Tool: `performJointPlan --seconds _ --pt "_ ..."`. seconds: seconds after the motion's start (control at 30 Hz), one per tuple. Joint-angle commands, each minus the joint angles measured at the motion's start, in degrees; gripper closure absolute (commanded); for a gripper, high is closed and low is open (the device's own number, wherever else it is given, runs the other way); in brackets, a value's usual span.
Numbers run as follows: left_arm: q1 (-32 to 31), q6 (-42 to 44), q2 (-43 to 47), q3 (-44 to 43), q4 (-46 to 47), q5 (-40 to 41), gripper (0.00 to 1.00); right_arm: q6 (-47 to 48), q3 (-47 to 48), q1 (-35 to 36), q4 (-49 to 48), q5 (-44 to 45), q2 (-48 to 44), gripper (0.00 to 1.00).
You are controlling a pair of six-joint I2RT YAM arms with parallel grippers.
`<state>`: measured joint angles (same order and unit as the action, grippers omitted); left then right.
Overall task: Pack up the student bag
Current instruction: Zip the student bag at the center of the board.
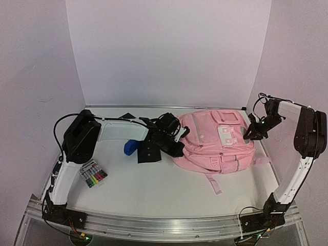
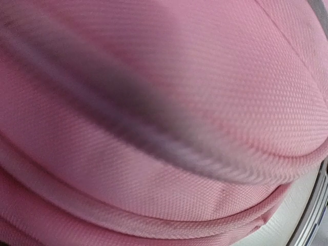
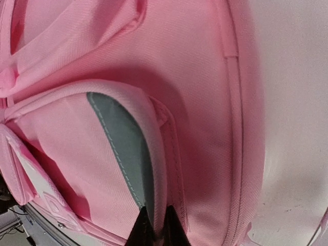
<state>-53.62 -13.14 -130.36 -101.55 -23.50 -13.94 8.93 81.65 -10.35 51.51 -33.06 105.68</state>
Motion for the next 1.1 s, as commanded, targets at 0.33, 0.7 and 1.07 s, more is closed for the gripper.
performJointPlan --seconds 0.33,0.7,1.07 --pt "7.7 0.8 -1.4 -5.4 6.1 -4.7 1.0 28.3 2.2 5.6 8.2 3.6 -18.1 0.19" --pt "7.7 -1.5 0.2 -2.8 9.0 -6.1 1.0 19.7 1.0 29.1 -5.9 6.5 -13.7 0.24" --pt "7.7 -4.3 2.4 2.0 12.9 -7.2 1.0 16.3 3.4 42.6 -16.7 15.0 -4.5 0.31"
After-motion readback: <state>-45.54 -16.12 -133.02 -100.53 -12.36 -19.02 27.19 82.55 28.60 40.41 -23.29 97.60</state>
